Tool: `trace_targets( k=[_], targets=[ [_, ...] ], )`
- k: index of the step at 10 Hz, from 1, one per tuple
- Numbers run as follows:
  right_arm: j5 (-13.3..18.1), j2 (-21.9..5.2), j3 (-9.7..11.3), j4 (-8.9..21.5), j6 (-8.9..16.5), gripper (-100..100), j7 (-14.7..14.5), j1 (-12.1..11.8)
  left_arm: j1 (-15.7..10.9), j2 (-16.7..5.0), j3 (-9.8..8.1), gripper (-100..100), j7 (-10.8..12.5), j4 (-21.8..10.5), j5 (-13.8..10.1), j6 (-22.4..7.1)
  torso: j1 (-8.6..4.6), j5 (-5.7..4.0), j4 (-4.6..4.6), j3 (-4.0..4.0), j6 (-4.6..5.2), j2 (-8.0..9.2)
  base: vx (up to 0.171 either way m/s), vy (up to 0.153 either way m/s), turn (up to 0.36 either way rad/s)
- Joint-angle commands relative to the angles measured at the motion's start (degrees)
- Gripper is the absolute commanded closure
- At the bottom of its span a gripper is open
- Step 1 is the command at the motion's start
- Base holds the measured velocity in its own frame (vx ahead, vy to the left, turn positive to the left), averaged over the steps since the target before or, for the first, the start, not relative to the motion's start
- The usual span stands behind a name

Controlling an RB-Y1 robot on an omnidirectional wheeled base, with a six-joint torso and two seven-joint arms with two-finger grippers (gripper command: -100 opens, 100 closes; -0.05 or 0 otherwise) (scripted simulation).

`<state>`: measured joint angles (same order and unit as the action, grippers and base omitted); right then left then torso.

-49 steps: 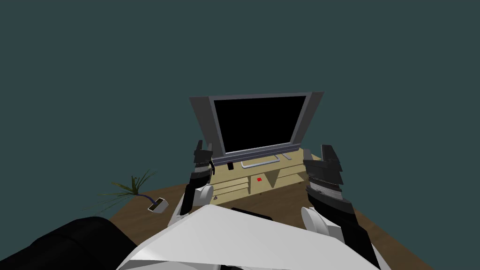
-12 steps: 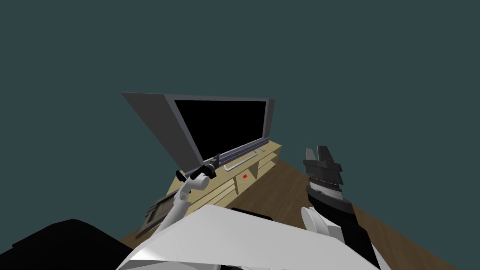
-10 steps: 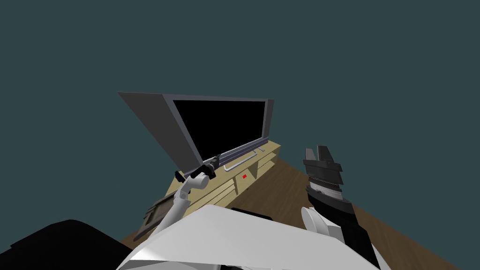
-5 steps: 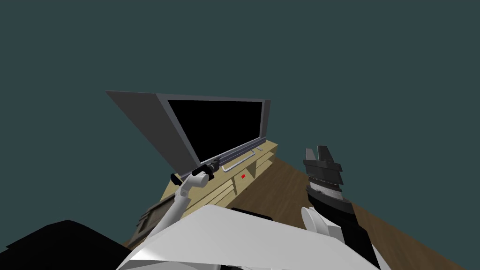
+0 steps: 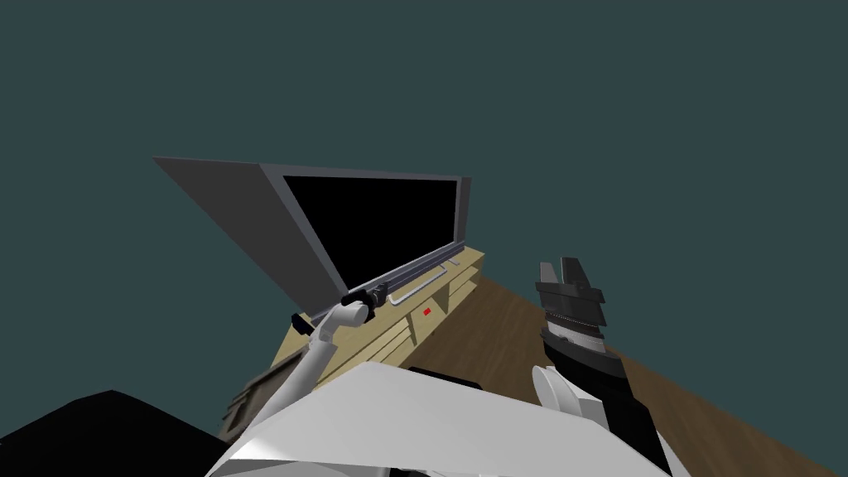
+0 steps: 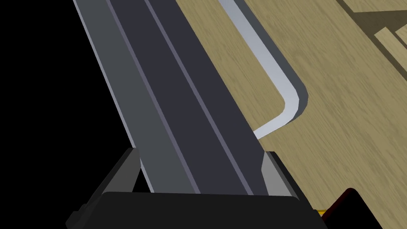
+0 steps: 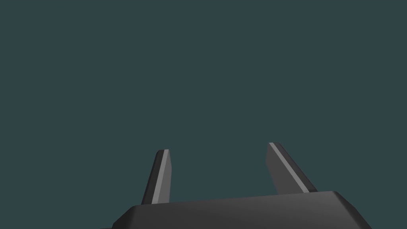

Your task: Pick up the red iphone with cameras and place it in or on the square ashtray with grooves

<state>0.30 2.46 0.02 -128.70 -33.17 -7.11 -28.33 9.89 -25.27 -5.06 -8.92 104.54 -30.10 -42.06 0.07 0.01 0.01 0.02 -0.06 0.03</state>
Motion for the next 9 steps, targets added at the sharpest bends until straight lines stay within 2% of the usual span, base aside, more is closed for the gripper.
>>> trace_targets(
  k=[1, 3, 4, 6, 7, 8, 9],
  targets=[
    [0.0, 0.0, 0.0, 0.0, 0.0, 0, 0.0, 0.0, -1.16, -1.24, 0.05, -100, -0.91, -1.8, -1.41, -2.86, 0.0, 0.0, 0.0, 0.0, 0.0, 0.0, -0.012, 0.022, -0.151],
    [0.0, 0.0, 0.0, 0.0, 0.0, 0, 0.0, 0.0, -1.16, -1.24, 0.05, -100, -0.91, -1.8, -1.41, -5.52, 0.02, 0.01, 0.0, 0.0, -0.01, 0.01, -0.006, 0.014, -0.044],
    [0.0, 0.0, 0.0, 0.0, 0.0, 0, 0.0, 0.0, -2.13, -2.33, 0.07, -100, -1.64, -3.24, -2.61, -7.57, -0.02, 0.0, 0.0, -0.01, -0.01, -0.01, -0.008, 0.009, -0.173],
    [0.0, 0.0, 0.0, 0.0, 0.0, 0, 0.0, 0.0, -2.13, -2.33, 0.07, -100, -1.64, -3.24, -2.61, -9.49, 0.0, 0.0, 0.0, 0.0, -0.01, -0.01, -0.006, 0.014, -0.033],
    [0.0, 0.0, 0.0, 0.0, 0.0, 0, 0.0, 0.0, -3.09, -3.39, 0.09, -100, -2.36, -4.65, -3.77, -11.66, -0.01, 0.0, 0.0, 0.0, -0.02, -0.01, -0.008, 0.019, -0.15],
    [0.0, 0.0, 0.0, 0.0, 0.0, 0, 0.0, 0.0, -3.09, -3.39, 0.09, -100, -2.36, -4.65, -3.77, -13.12, 0.02, 0.0, 0.0, -0.01, 0.02, -0.01, -0.008, 0.022, -0.104],
    [0.0, 0.0, 0.0, 0.0, 0.0, 0, 0.0, 0.0, -3.09, -3.39, 0.09, -100, -2.36, -4.65, -3.77, -13.37, 0.03, 0.01, 0.0, 0.0, -0.02, 0.0, -0.005, 0.012, 0.013]
  ],
)
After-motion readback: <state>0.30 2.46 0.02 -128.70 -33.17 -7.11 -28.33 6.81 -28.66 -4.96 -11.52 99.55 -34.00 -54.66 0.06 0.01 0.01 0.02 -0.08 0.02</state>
